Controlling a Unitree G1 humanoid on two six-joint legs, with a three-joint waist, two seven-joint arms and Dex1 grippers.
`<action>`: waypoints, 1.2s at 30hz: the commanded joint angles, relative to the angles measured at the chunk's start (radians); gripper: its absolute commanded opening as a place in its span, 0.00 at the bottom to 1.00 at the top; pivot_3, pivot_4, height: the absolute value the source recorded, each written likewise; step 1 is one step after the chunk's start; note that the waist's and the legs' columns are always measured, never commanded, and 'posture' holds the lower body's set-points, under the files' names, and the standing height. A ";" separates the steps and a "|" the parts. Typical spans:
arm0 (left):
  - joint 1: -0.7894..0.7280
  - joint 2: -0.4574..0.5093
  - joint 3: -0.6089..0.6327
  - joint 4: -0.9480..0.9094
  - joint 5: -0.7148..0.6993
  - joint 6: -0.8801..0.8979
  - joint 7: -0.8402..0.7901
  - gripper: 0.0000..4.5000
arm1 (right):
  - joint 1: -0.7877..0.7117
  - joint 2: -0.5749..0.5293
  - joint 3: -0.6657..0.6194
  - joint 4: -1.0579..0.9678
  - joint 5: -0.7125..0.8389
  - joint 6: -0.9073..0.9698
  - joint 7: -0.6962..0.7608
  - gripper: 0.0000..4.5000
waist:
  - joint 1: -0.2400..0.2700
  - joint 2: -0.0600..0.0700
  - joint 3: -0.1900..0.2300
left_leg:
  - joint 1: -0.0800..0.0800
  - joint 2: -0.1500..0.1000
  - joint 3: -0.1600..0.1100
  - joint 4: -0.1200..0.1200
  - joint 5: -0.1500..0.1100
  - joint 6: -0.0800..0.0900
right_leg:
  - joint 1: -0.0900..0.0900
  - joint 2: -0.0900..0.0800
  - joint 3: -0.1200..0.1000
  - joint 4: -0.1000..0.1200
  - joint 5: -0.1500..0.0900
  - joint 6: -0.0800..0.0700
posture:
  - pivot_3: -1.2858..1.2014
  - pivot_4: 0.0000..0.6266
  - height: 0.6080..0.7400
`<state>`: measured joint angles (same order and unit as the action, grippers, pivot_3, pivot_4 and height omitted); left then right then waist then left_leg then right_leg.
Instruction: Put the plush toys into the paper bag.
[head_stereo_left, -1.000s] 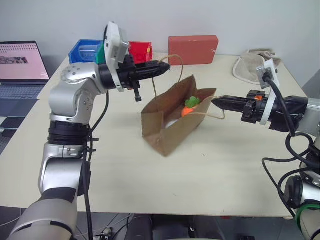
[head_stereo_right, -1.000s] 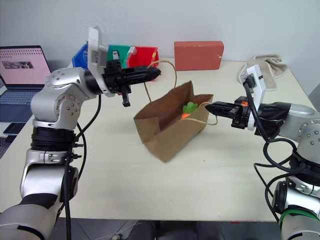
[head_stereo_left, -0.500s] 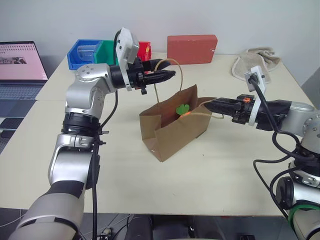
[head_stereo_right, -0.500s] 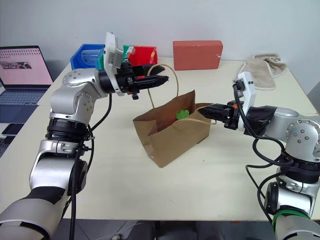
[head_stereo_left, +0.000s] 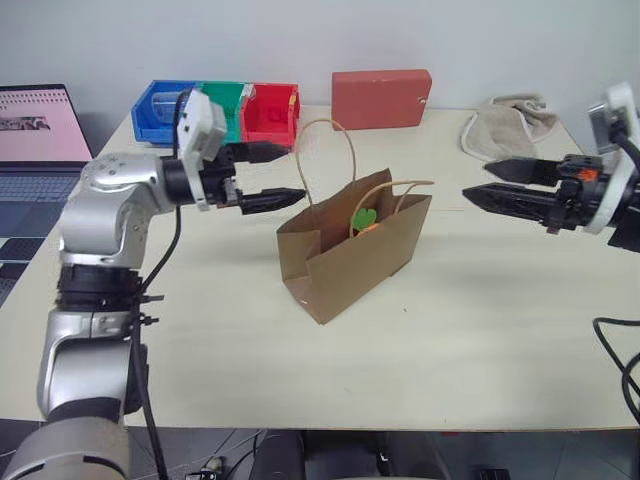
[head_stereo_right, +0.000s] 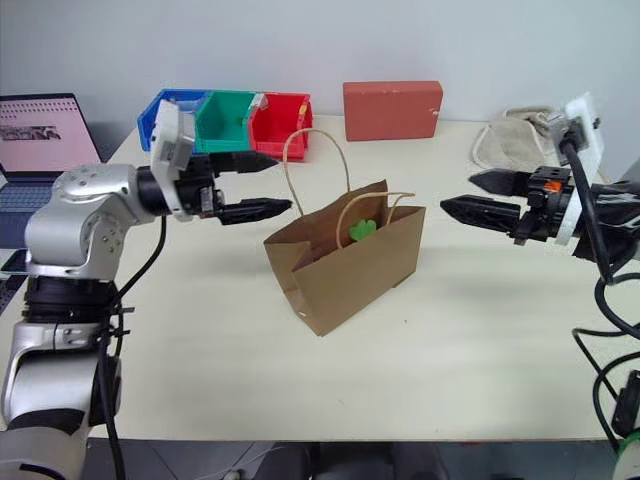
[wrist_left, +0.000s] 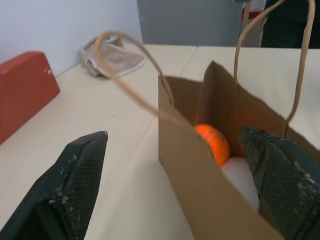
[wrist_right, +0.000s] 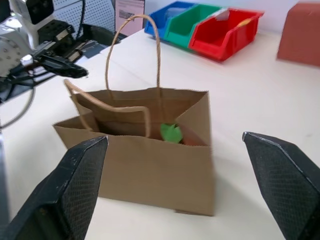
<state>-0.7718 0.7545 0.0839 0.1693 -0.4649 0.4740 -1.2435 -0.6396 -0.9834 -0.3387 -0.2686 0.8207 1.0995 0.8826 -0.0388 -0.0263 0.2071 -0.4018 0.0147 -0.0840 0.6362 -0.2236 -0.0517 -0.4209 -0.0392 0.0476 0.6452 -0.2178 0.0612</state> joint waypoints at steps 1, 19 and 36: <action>0.116 0.044 0.091 -0.138 -0.081 0.073 0.017 0.99 | 0.083 -0.063 0.008 -0.076 -0.045 -0.170 0.144 1.00 | 0.000 0.000 0.000 | 0.000 0.000 0.000 0.000 0.000 0.000 | 0.000 0.000 0.000 0.000 0.000 0.000 | 0.52 0.24 1.00; 0.320 -0.033 0.036 -0.337 -0.171 0.125 0.094 0.99 | 0.168 -0.072 0.075 -0.225 0.091 -0.184 0.227 1.00 | 0.009 0.000 0.000 | 0.001 0.001 0.001 0.001 0.000 0.000 | 0.001 0.000 0.000 0.000 0.000 -0.001 | 0.52 0.24 1.00; 0.405 -0.027 0.046 -0.495 -0.277 0.222 0.159 0.99 | 0.175 -0.087 0.082 -0.283 0.186 -0.136 0.166 1.00 | 0.008 0.000 0.000 | 0.001 0.001 0.001 0.001 0.000 0.000 | 0.001 0.000 0.000 0.000 -0.001 -0.002 | 0.52 0.24 1.00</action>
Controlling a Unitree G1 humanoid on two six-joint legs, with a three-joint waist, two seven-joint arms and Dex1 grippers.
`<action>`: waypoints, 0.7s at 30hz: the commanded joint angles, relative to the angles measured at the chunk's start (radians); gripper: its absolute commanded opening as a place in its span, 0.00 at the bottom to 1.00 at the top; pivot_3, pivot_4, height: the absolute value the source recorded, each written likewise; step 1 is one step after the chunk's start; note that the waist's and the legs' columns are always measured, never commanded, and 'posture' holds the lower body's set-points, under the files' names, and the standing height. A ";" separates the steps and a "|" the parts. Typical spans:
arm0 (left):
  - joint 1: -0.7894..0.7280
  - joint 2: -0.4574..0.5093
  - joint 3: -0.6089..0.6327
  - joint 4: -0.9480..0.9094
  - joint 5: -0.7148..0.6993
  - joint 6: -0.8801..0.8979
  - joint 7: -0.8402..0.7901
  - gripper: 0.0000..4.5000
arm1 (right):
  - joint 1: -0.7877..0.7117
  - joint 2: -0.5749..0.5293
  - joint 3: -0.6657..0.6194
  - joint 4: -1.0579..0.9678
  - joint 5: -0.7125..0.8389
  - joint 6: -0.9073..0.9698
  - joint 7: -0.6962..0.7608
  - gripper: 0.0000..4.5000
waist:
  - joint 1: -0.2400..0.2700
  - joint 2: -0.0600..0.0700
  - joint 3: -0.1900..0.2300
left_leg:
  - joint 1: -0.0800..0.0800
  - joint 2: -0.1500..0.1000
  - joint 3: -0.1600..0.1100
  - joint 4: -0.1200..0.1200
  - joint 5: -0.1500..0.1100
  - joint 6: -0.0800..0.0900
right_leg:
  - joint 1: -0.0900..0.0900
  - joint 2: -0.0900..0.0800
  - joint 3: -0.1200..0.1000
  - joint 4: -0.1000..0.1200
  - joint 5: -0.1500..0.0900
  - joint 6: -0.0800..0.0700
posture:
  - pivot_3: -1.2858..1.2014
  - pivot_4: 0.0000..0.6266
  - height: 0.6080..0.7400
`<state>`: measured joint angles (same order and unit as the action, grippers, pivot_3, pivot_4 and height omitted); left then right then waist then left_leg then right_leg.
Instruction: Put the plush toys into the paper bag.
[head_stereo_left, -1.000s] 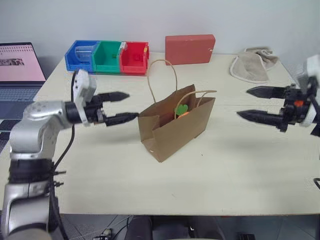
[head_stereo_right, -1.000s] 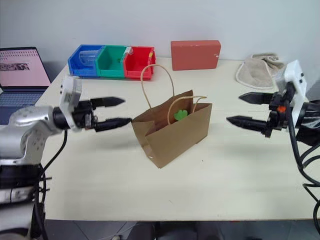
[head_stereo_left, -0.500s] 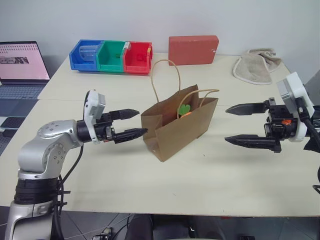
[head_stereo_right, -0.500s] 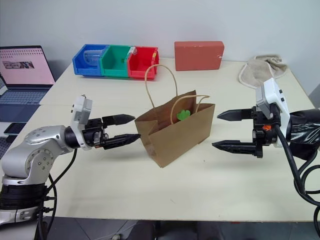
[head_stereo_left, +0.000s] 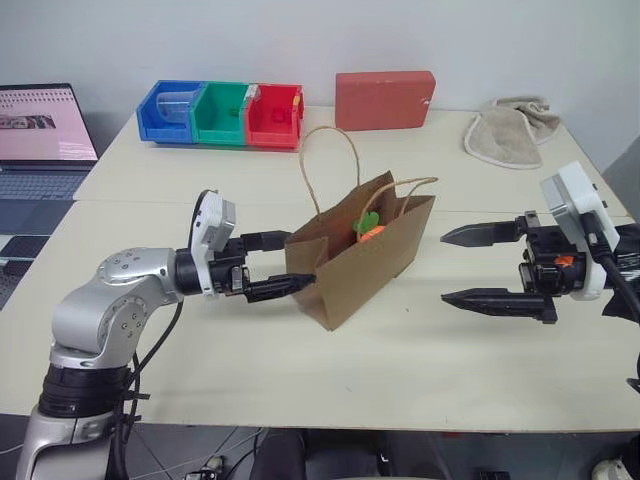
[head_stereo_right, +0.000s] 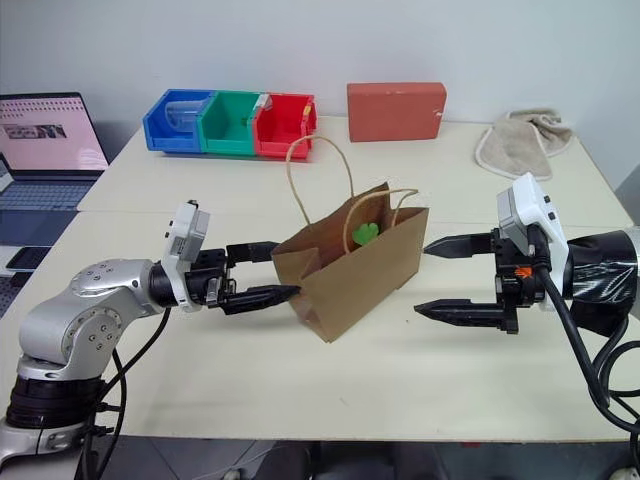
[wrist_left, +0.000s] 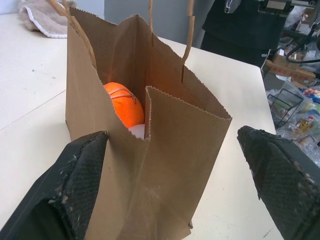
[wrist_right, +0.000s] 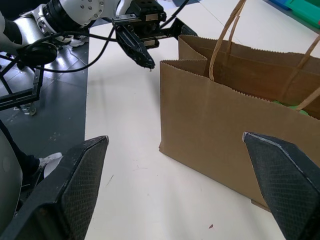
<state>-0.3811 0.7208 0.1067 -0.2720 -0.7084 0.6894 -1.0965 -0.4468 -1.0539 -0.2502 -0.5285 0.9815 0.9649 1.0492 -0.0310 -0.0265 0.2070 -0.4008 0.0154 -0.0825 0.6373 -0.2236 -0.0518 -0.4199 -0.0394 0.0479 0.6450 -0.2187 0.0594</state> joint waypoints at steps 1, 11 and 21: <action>0.024 0.010 0.027 -0.062 -0.040 0.012 0.013 0.99 | -0.017 -0.019 -0.004 -0.025 0.027 0.000 0.000 1.00 | 0.000 0.000 0.000 | 0.000 0.000 0.000 0.000 0.000 0.000 | 0.000 0.000 0.000 0.000 0.000 0.000 | 0.52 0.24 1.00; 0.078 -0.047 -0.039 -0.140 0.038 -0.047 0.127 0.99 | -0.022 -0.027 0.042 -0.041 -0.012 -0.037 -0.004 1.00 | 0.001 0.000 0.000 | 0.000 0.000 0.000 0.000 0.000 0.000 | 0.000 0.000 0.000 0.000 -0.002 -0.004 | 0.52 0.24 1.00; 0.111 -0.217 -0.101 -0.138 0.171 -0.175 0.322 0.99 | 0.028 0.001 0.073 -0.090 -0.097 -0.135 -0.009 1.00 | 0.003 0.000 0.000 | 0.000 0.000 0.000 0.001 0.000 0.000 | 0.001 0.000 0.000 0.000 0.001 0.001 | 0.52 0.24 1.00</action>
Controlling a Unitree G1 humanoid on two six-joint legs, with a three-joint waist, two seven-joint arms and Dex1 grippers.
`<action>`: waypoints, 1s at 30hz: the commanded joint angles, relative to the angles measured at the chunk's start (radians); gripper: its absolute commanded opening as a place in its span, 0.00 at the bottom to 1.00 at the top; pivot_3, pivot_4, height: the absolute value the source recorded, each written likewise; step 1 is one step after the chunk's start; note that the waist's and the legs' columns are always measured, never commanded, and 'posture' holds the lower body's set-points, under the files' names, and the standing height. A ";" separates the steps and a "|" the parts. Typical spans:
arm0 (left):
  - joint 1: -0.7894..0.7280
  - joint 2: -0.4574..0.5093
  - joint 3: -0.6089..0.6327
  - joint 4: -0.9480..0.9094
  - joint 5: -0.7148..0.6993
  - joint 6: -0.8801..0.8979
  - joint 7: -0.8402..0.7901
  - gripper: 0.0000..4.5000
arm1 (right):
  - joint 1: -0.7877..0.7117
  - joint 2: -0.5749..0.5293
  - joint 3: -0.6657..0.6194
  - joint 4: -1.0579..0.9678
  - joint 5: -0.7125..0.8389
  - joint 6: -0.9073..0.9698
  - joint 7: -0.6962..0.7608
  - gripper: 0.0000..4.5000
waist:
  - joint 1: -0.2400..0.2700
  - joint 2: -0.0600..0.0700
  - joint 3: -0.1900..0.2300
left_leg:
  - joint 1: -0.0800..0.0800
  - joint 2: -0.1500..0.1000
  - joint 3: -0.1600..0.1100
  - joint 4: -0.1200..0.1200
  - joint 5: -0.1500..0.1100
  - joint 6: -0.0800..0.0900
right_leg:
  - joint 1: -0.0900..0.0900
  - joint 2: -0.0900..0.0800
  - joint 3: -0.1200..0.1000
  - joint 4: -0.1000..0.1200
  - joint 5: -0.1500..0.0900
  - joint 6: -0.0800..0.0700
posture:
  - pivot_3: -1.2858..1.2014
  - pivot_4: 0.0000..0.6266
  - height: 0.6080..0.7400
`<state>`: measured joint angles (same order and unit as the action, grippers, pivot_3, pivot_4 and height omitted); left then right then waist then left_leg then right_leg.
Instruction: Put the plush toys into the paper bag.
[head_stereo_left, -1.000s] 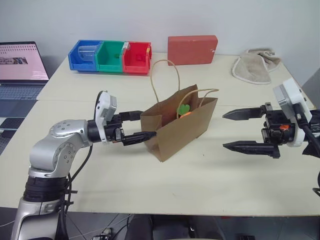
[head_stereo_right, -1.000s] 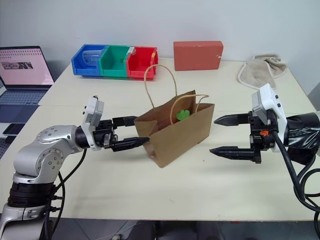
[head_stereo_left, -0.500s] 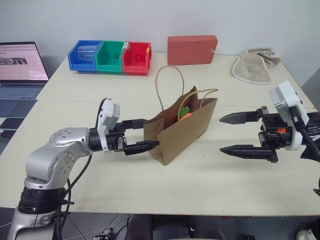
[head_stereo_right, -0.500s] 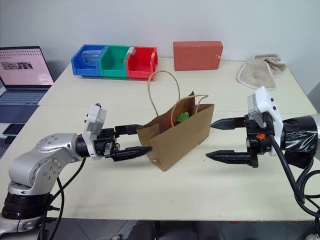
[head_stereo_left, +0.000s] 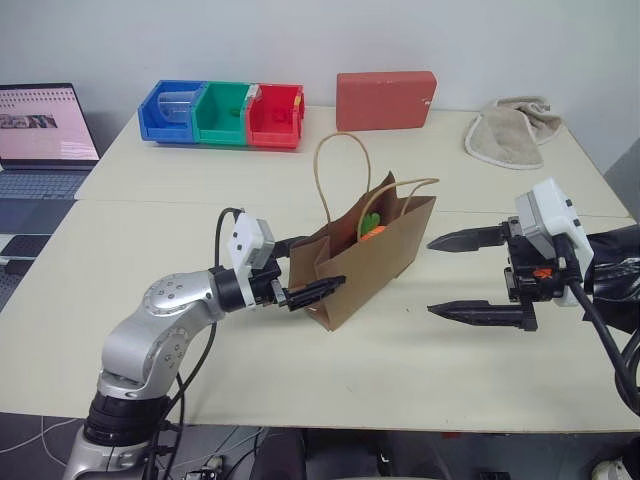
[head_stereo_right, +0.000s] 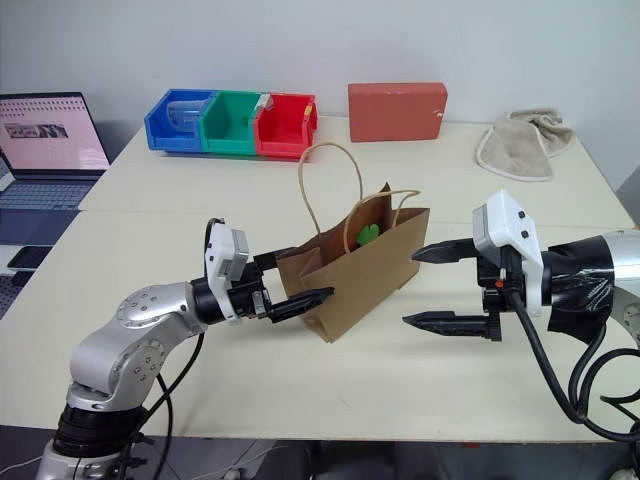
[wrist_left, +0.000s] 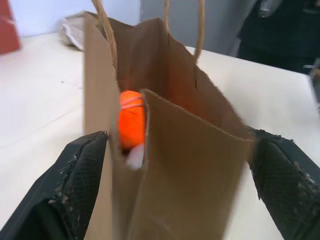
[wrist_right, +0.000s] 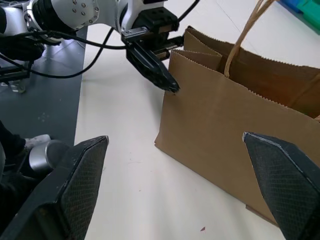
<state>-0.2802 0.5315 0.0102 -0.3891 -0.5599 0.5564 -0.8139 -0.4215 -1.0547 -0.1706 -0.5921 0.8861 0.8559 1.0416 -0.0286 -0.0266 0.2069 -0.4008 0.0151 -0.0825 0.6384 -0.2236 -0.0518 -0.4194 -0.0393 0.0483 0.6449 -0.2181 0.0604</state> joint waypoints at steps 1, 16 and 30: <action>0.014 -0.034 -0.010 -0.017 0.035 -0.055 0.045 0.99 | 0.003 0.003 -0.005 -0.026 -0.004 -0.029 -0.002 1.00 | 0.000 0.000 0.000 | 0.000 0.000 0.000 0.000 0.000 0.000 | 0.000 0.000 0.000 0.000 0.000 0.000 | 0.52 0.24 1.00; 0.018 -0.034 -0.044 0.064 0.086 -0.132 0.004 0.04 | 0.009 0.028 0.026 -0.024 -0.058 -0.101 -0.010 1.00 | 0.000 0.000 0.000 | 0.000 0.000 0.000 0.001 0.000 0.000 | 0.000 0.000 0.000 0.000 -0.001 -0.001 | 0.52 0.24 1.00; -0.254 0.035 -0.062 0.378 0.050 -0.192 -0.336 0.00 | 0.202 0.021 -0.189 -0.082 -0.130 -0.166 -0.078 1.00 | 0.004 0.000 0.000 | -0.001 -0.001 0.000 0.002 0.000 0.000 | 0.001 0.000 0.000 0.000 0.000 0.000 | 0.52 0.24 1.00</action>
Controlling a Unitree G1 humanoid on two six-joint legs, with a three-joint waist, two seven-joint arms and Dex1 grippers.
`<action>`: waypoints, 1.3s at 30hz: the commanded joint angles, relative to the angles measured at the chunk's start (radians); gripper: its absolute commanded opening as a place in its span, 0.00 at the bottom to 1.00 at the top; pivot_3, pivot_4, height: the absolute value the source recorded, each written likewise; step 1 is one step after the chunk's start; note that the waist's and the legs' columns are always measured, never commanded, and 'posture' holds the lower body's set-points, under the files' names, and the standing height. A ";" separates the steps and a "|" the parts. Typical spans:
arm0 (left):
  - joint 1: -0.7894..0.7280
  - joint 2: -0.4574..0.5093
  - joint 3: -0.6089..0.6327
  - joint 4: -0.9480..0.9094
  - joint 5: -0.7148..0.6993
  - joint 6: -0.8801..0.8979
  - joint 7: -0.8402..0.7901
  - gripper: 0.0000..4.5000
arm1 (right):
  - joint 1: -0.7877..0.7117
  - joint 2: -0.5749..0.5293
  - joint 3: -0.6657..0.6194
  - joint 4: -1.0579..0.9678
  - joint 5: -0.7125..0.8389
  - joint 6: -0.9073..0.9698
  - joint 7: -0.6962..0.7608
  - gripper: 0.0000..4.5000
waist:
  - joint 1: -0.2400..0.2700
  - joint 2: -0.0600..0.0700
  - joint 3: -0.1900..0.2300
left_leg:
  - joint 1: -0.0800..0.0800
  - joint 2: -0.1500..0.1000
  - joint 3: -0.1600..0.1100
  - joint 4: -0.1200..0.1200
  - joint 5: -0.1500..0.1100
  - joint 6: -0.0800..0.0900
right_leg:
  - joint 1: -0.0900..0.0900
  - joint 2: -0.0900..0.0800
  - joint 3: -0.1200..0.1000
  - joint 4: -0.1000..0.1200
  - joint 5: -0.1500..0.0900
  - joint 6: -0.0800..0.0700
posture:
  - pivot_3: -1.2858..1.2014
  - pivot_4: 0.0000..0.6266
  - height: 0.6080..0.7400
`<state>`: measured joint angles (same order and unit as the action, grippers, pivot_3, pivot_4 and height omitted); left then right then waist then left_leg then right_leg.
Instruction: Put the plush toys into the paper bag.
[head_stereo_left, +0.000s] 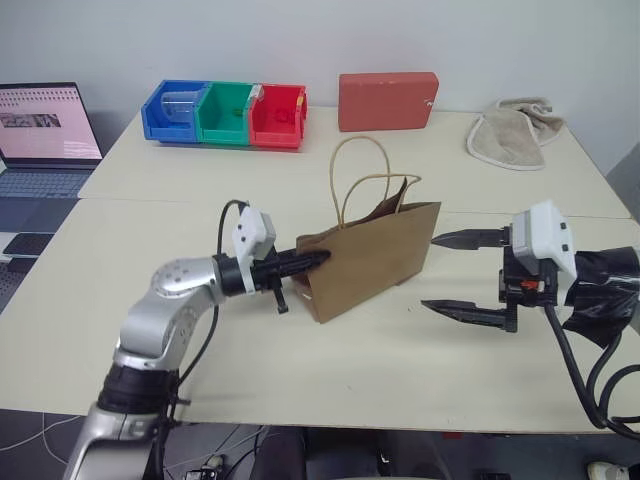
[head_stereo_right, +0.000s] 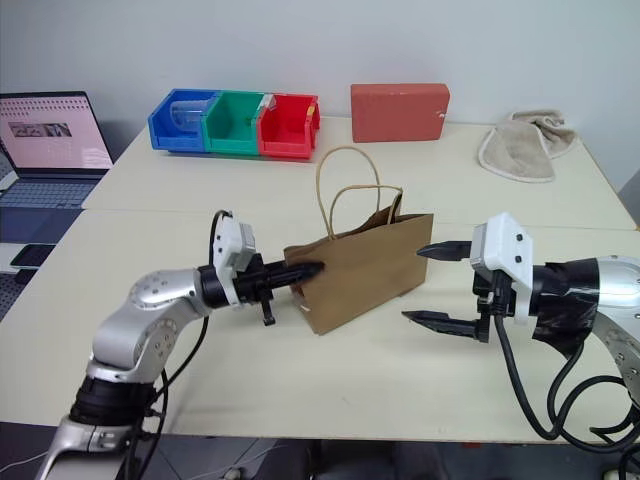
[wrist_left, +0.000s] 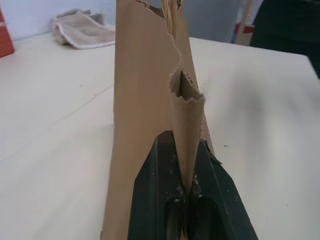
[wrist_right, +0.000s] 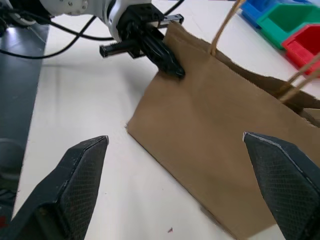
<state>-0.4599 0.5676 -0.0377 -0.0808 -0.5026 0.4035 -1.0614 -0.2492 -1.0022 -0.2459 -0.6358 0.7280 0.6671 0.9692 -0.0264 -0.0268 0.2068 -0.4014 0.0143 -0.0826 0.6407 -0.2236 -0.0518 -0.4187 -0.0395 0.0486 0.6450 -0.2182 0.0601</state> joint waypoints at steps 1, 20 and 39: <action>-0.108 -0.009 -0.025 0.115 0.004 -0.052 -0.115 0.00 | 0.051 -0.043 -0.153 -0.039 0.050 0.047 -0.004 1.00 | 0.003 0.000 0.000 | 0.000 0.000 0.000 0.000 0.000 0.000 | 0.000 0.000 0.000 0.000 0.000 0.000 | 0.52 0.24 1.00; -0.402 -0.117 -0.125 0.612 0.174 -0.271 -0.405 0.14 | 0.284 -0.053 -0.433 -0.155 0.144 0.170 -0.073 1.00 | -0.002 0.000 0.000 | -0.001 0.000 0.000 0.003 0.000 0.000 | 0.002 0.000 0.001 -0.001 0.000 0.000 | 0.52 0.24 1.00; -0.046 0.275 0.096 0.076 0.188 -0.088 -0.221 0.90 | 0.140 -0.166 -0.230 0.133 -0.004 -0.003 0.083 1.00 | -0.004 0.000 0.000 | 0.000 0.001 0.000 0.001 0.000 0.000 | 0.001 0.000 0.001 0.000 0.000 -0.001 | 0.52 0.24 1.00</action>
<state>-0.5272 0.7961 -0.0189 0.0999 -0.2739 0.2611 -1.3075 -0.0811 -1.1399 -0.4764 -0.5320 0.7358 0.7035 1.0111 -0.0301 -0.0269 0.2067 -0.4013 0.0151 -0.0826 0.6420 -0.2238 -0.0518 -0.4179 -0.0396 0.0491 0.6450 -0.2188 0.0589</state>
